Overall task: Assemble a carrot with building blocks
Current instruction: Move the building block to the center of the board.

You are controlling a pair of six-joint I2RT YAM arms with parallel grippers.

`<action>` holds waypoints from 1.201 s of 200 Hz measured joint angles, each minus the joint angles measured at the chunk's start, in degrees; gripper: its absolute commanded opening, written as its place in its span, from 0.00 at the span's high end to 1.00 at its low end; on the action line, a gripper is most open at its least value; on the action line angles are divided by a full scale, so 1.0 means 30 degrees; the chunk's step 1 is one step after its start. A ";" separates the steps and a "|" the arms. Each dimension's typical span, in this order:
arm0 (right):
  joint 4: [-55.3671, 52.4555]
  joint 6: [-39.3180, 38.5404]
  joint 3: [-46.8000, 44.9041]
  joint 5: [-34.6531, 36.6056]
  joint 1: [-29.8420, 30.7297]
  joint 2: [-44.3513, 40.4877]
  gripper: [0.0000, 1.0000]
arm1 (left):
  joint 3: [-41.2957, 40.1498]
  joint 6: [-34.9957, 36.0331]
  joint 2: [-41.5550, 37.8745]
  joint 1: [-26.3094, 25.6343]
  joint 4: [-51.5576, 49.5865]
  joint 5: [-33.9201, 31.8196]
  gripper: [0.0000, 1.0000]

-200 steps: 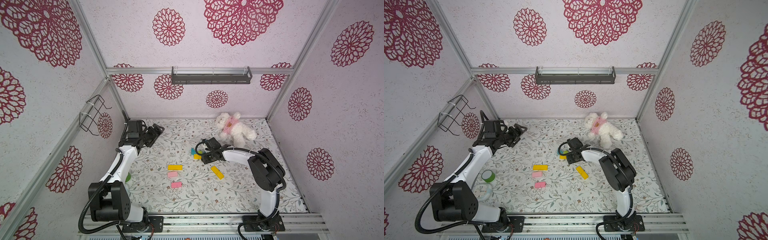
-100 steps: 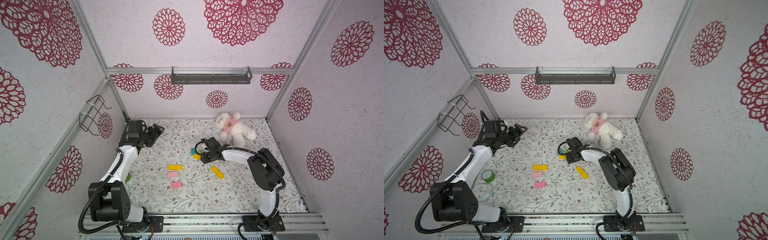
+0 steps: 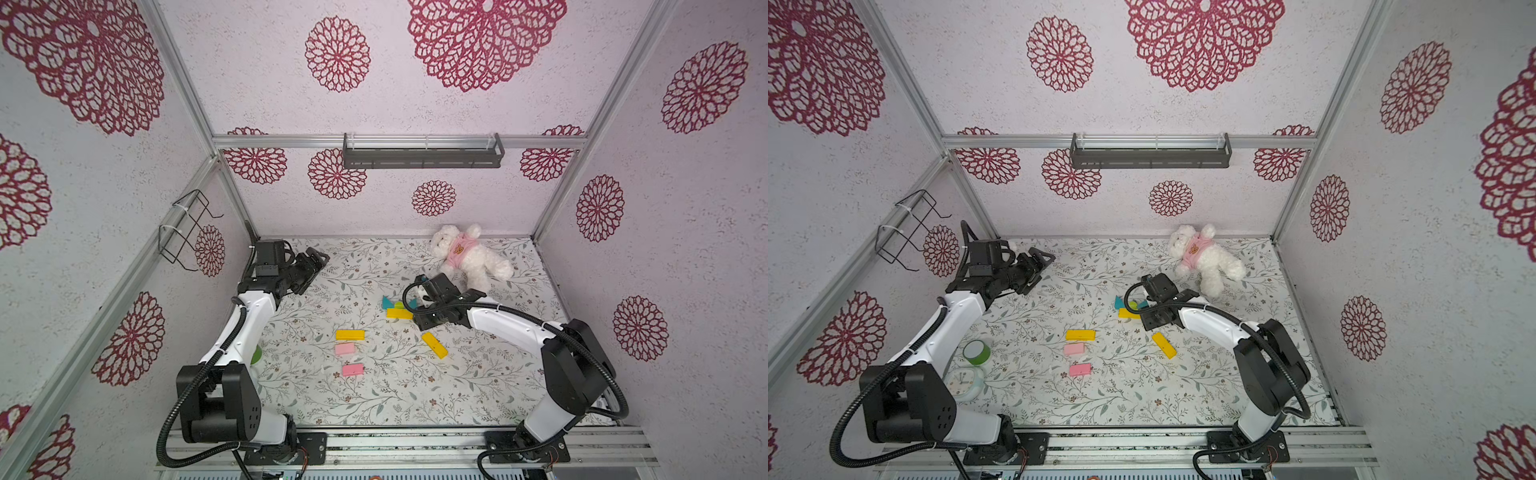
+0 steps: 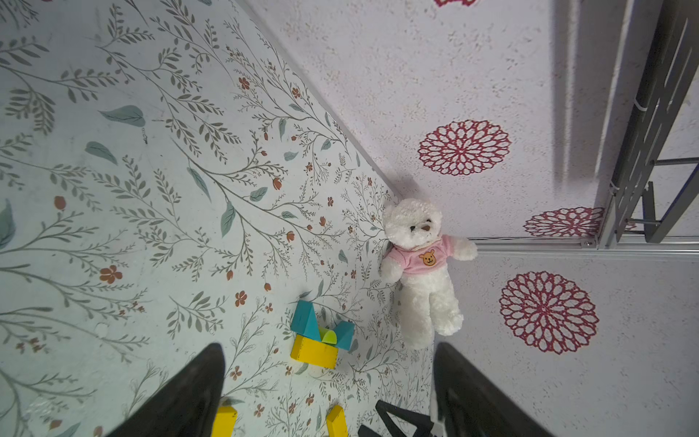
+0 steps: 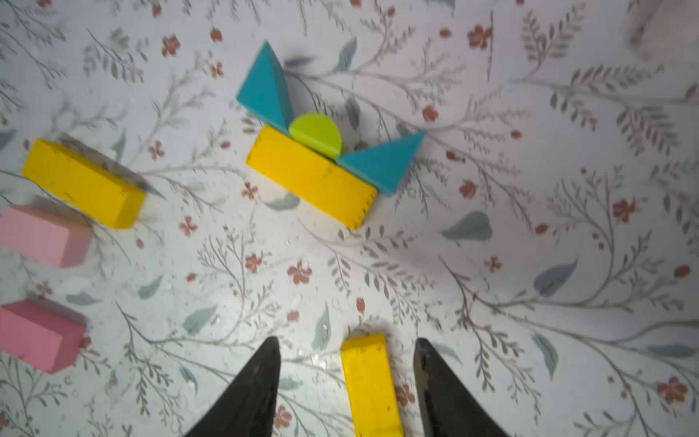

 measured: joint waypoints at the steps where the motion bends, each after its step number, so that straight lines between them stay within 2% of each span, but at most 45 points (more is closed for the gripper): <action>1: -0.0117 0.0007 -0.0117 0.0000 0.0000 -0.0058 0.39 | 0.0000 0.0000 0.0000 0.0000 0.0007 0.0000 0.12; 40: -0.1719 -0.0051 -0.2776 -0.0255 0.0000 -0.1100 0.36 | 0.0000 -0.0007 0.0000 -0.0015 0.0007 0.0073 0.12; 68: -0.1727 -0.0270 -0.3198 -0.0211 0.0000 -0.0780 0.45 | 0.0000 0.0000 0.0000 -0.0102 0.0007 0.0073 0.12; 123: -0.1428 -0.0794 -0.2783 -0.0066 0.0000 0.0590 0.50 | 0.0000 0.0007 0.0000 -0.0168 0.0000 0.0066 0.11; 155: -0.1180 -0.0911 -0.2550 0.0007 0.0000 0.0984 0.64 | 0.0000 0.0015 0.0000 -0.0168 -0.0007 0.0066 0.11; 173: -0.1078 -0.1013 -0.2514 0.0124 0.0095 0.1013 0.68 | 0.0000 0.0015 0.0000 -0.0168 -0.0015 0.0058 0.11; 203: -0.1166 -0.1173 -0.2011 0.0430 0.0466 0.1129 0.70 | 0.0000 0.0022 0.0000 -0.0168 -0.0022 0.0051 0.11; 240: -0.1180 -0.1392 0.0364 0.0525 0.1406 0.2412 0.70 | 0.0000 0.0087 0.0000 -0.0168 -0.0044 0.0044 0.11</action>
